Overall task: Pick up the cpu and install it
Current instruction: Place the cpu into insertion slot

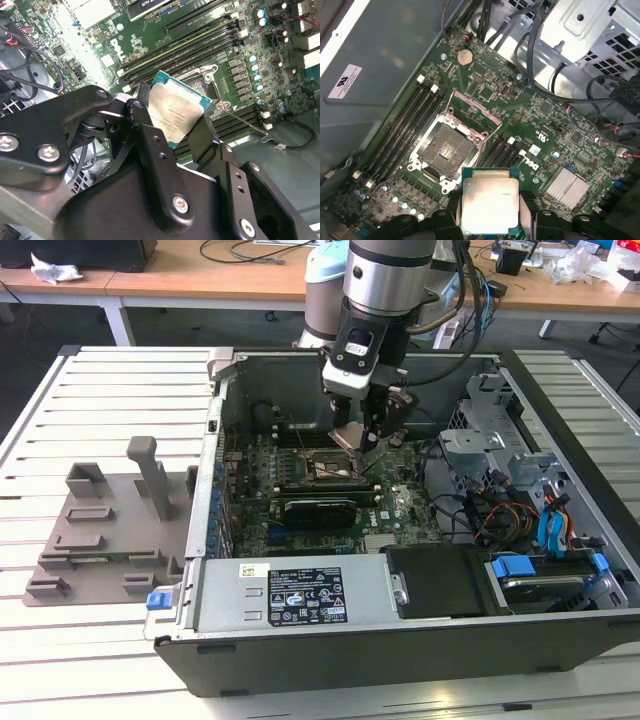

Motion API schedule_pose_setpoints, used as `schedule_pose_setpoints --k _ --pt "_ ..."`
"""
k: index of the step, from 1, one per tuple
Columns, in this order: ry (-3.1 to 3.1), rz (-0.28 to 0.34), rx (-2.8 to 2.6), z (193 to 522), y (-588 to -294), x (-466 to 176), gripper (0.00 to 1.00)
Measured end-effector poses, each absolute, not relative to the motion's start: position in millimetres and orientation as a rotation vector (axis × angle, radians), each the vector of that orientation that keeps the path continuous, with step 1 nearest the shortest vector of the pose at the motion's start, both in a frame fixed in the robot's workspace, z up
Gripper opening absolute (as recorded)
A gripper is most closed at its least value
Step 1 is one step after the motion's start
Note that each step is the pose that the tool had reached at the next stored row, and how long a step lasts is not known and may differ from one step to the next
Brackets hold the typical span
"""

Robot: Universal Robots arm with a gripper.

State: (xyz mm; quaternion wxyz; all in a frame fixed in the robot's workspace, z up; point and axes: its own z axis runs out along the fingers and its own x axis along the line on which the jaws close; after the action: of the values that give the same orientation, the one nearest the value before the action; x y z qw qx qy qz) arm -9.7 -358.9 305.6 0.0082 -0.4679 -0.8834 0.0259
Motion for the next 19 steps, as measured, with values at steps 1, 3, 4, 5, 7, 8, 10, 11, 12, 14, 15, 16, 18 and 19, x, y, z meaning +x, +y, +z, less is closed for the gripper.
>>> schedule_pose_setpoints --k 1,3,4,5,7,8,10,11,12,14,15,16,18,19 --pt "-2.754 0.081 -1.474 305.6 -359.0 -9.7 0.55" --pt "-2.745 0.081 -1.491 305.6 -359.0 -9.7 0.55" --pt "-2.739 0.081 -1.502 305.5 -358.9 -9.7 0.55" --pt "-2.731 0.080 -1.515 305.5 -358.9 -9.7 0.55" --pt "-2.722 0.080 -1.531 305.5 -359.0 -9.7 0.55" --pt "-2.716 0.080 -1.541 305.5 -359.0 -9.7 0.55" --pt "-2.707 0.080 -1.557 305.4 -358.9 -9.7 0.55" --pt "-2.703 0.080 -1.564 305.4 -359.0 -9.7 0.55" --pt "-2.696 0.080 -1.575 305.4 -359.0 -9.7 0.55" --pt "-2.684 0.080 -1.595 305.3 -359.0 -9.7 0.55" --pt "-2.675 0.079 -1.609 305.3 -359.0 -9.7 0.55" --pt "-2.663 0.079 -1.627 305.3 -358.9 -9.7 0.55" --pt "-2.650 0.079 -1.647 305.2 -359.0 -9.7 0.55" --pt "-2.646 0.079 -1.654 305.2 -358.9 -9.7 0.55"
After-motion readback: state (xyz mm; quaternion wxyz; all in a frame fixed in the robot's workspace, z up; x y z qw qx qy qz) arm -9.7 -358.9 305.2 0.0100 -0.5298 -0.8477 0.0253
